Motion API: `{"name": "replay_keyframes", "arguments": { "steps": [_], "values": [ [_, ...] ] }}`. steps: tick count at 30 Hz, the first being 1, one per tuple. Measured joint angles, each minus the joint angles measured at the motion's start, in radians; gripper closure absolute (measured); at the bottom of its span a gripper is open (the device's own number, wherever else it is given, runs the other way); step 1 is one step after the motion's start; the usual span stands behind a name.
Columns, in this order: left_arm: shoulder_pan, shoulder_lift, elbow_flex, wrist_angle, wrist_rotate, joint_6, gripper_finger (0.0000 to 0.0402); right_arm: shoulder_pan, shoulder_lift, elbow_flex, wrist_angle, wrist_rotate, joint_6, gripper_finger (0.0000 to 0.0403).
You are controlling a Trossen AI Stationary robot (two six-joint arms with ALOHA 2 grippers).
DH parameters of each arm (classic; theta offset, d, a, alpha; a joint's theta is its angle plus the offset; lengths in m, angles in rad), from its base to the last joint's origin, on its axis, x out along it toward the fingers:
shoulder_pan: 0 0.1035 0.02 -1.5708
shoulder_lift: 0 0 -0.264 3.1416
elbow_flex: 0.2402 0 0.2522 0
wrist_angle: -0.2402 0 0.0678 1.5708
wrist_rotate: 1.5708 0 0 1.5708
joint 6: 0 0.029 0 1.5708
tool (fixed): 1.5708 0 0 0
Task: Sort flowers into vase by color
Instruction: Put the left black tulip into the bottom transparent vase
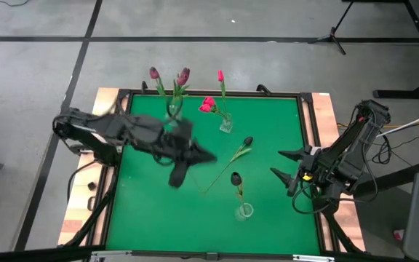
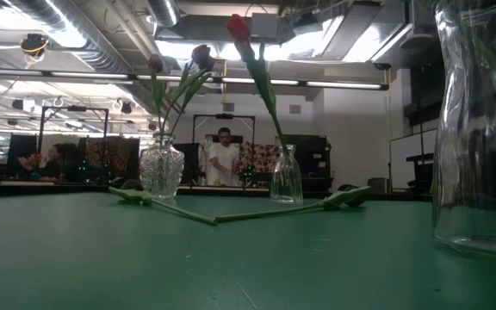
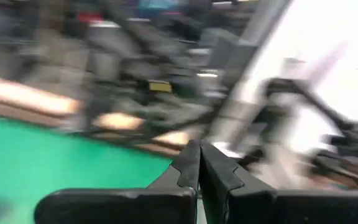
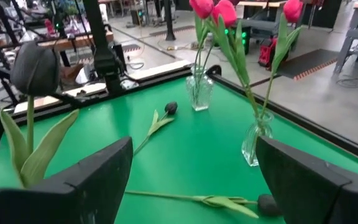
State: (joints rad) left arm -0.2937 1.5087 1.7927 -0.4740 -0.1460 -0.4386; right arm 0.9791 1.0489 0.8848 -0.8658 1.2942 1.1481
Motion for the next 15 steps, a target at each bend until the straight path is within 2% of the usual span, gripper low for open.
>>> {"name": "replay_keyframes", "arguments": {
  "steps": [3, 4, 13, 15],
  "values": [
    [-0.014, -0.052, -0.130, 0.231, 0.181, 0.001, 0.0401, 0.000, 0.000, 0.000, 0.000, 0.021, 0.004, 0.0063],
    [-0.015, -0.084, -0.173, 0.276, 0.206, 0.004, 0.0401, 0.000, 0.000, 0.000, 0.000, 0.029, 0.010, 0.0063],
    [-0.016, -0.424, -0.574, 0.523, 0.087, 0.016, 0.0401, 0.000, 0.000, 0.000, 0.000, 0.110, 0.026, 0.0063],
    [-0.015, -0.490, -0.638, 0.539, 0.023, 0.011, 0.0401, 0.000, 0.000, 0.000, 0.000, 0.111, 0.026, 0.0063]
  ]
}}
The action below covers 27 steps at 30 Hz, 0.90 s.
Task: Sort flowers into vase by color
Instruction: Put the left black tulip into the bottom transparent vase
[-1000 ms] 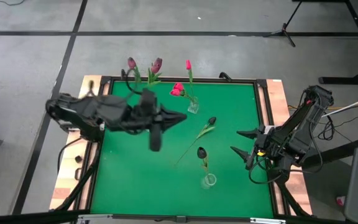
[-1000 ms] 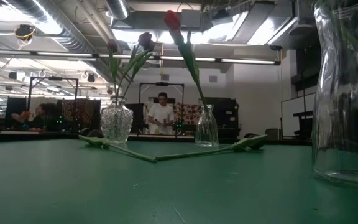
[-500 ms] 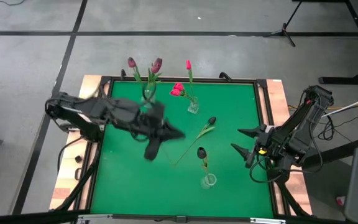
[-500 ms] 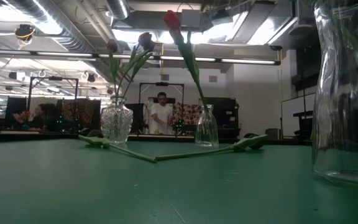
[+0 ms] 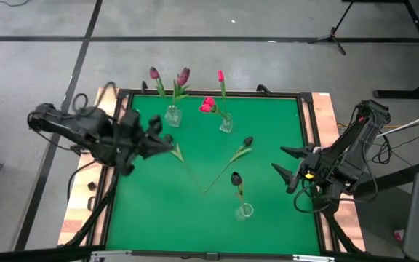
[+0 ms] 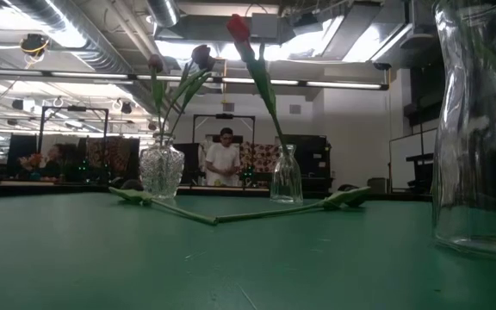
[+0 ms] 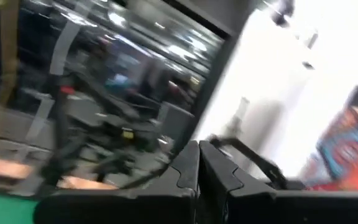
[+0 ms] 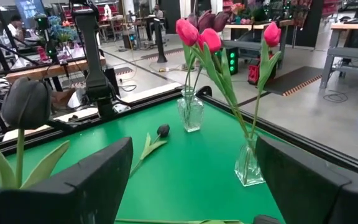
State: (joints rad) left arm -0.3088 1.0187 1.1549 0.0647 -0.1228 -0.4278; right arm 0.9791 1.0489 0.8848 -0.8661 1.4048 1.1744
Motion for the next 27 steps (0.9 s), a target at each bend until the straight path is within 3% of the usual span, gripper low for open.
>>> {"name": "replay_keyframes", "arguments": {
  "steps": [4, 7, 27],
  "values": [
    [-0.023, -0.056, -0.076, 0.014, -0.191, -0.241, 0.0401, 0.000, 0.000, 0.000, 0.000, -0.013, 0.000, 0.0063],
    [-0.047, -0.055, -0.088, 0.028, -0.229, -0.382, 0.0401, 0.000, 0.000, 0.000, -0.005, -0.016, 0.000, 0.0063],
    [-0.050, -0.044, -0.087, 0.111, -0.235, -0.405, 0.0401, 0.000, 0.000, 0.000, -0.027, -0.027, 0.000, 0.0063]
  ]
}}
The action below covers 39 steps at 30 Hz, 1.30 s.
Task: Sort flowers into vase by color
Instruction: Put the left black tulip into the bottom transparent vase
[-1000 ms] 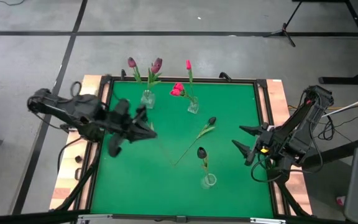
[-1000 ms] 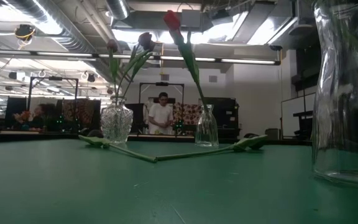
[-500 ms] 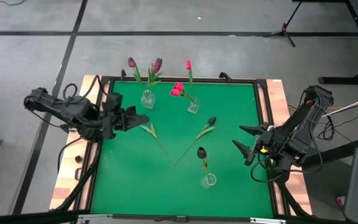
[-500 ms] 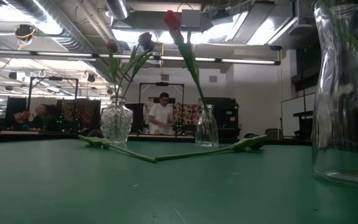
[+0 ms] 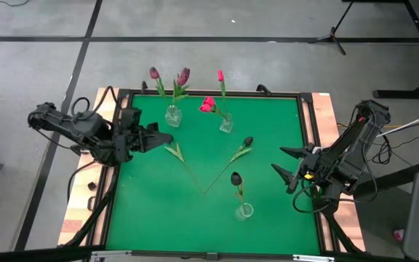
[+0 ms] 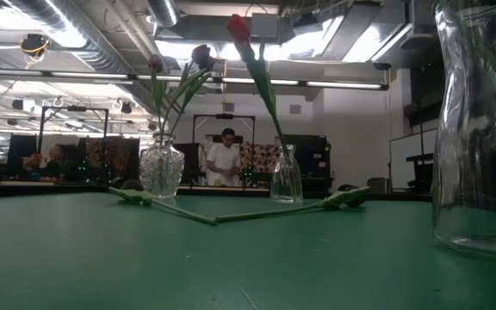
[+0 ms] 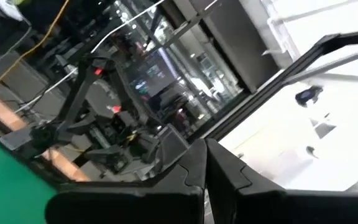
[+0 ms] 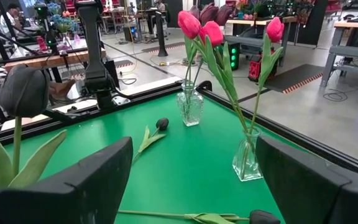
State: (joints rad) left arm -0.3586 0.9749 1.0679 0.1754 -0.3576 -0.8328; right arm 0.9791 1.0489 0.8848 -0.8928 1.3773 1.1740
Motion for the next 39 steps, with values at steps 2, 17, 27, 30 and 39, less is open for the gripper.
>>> {"name": "replay_keyframes", "arguments": {
  "steps": [2, 17, 27, 30, 39],
  "values": [
    [0.010, -0.001, 0.000, -0.059, 0.000, 0.001, 0.0401, 0.000, 0.000, 0.000, 0.000, 0.000, 0.000, 0.0063],
    [0.001, 0.015, 0.000, -0.872, -0.124, -0.207, 0.0400, 0.000, 0.000, 0.000, 0.001, -0.051, 0.030, 0.0063],
    [0.002, 0.132, 0.000, -0.869, -0.094, -0.183, 0.0307, 0.000, 0.000, 0.000, 0.000, -0.053, 0.032, 0.0063],
    [0.002, 0.174, 0.000, -0.870, -0.142, -0.182, 0.0281, 0.000, 0.000, 0.000, 0.000, -0.053, 0.032, 0.0063],
    [0.046, 0.248, 0.000, -0.835, -0.184, -0.322, 0.0261, 0.000, 0.000, 0.000, -0.002, -0.053, 0.027, 0.0063]
  ]
}}
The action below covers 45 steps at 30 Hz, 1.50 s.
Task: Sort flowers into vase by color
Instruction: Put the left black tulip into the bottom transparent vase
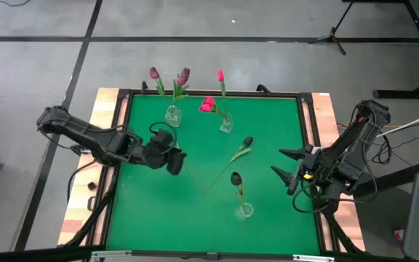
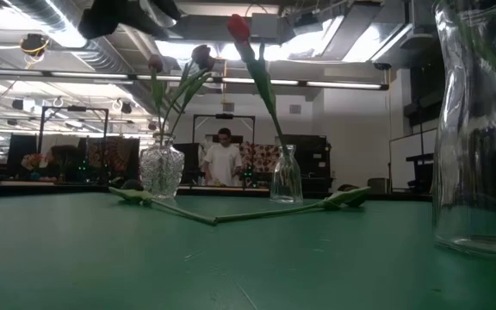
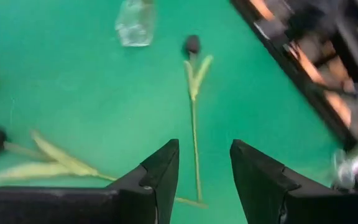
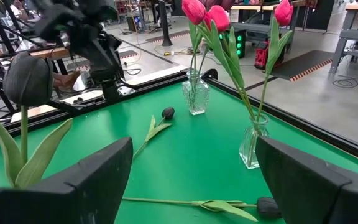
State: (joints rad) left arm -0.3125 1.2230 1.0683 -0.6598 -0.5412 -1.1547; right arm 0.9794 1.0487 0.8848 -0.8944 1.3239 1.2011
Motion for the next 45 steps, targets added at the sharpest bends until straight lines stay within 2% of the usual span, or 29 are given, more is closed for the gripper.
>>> {"name": "replay_keyframes", "arguments": {
  "steps": [3, 4, 7, 9, 15, 21, 25, 29, 40, 45],
  "values": [
    [0.015, 0.028, 0.000, -0.025, -0.005, -0.140, 0.0262, 0.000, 0.000, 0.000, 0.000, 0.000, 0.000, 0.0063],
    [0.021, 0.038, 0.000, -0.041, -0.006, -0.234, 0.0261, 0.000, 0.000, 0.000, 0.000, -0.004, 0.000, 0.0063],
    [0.061, 0.072, 0.000, -0.139, 0.040, -0.711, 0.0260, 0.000, 0.000, 0.000, 0.000, -0.009, 0.000, 0.0063],
    [0.073, 0.105, 0.000, -0.188, 0.042, -0.820, 0.0261, 0.000, 0.000, 0.000, 0.001, -0.009, 0.000, 0.0063],
    [0.128, 0.211, 0.000, -0.302, 0.087, -0.876, 0.0260, 0.000, 0.000, 0.000, 0.001, -0.012, 0.000, 0.0063],
    [0.162, 0.306, 0.000, -0.292, 0.133, -0.886, 0.0258, 0.000, 0.000, 0.000, 0.001, -0.035, 0.001, 0.0063],
    [0.196, 0.369, 0.000, -0.239, 0.200, -0.902, 0.0258, 0.000, 0.000, 0.000, 0.001, -0.035, 0.001, 0.0063],
    [0.222, 0.421, 0.000, -0.195, 0.208, -0.885, 0.0258, 0.000, 0.000, 0.000, 0.001, -0.035, 0.000, 0.0063],
    [0.275, 0.473, -0.004, -0.176, 0.269, -0.892, 0.0258, 0.000, 0.000, 0.000, -0.002, -0.038, -0.001, 0.0063],
    [0.294, 0.473, -0.053, -0.137, 0.282, -0.908, 0.0258, 0.000, 0.000, 0.000, -0.002, -0.038, -0.001, 0.0063]
  ]
}}
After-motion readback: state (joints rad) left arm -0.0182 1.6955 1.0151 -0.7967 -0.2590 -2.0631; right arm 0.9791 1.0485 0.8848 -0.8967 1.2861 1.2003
